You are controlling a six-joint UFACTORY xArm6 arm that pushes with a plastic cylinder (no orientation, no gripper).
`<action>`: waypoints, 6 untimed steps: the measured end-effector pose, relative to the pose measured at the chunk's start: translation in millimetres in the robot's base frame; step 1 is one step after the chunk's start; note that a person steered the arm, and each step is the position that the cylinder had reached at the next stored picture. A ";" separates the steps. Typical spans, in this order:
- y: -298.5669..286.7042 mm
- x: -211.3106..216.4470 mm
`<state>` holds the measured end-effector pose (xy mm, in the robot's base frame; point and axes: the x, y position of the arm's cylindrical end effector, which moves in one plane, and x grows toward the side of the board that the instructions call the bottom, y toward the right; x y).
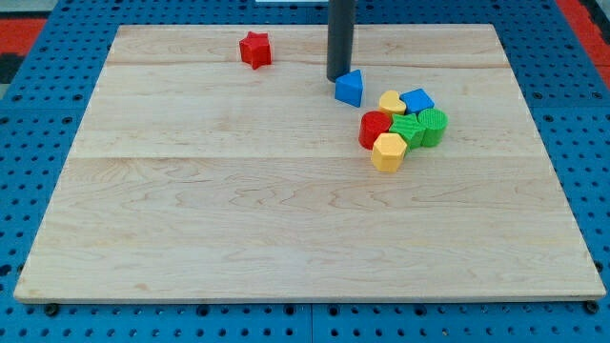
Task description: Move the red star towards the center of the board
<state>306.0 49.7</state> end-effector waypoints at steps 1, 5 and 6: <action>8.1 15.2; -38.1 63.0; -80.9 39.7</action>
<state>345.7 -31.2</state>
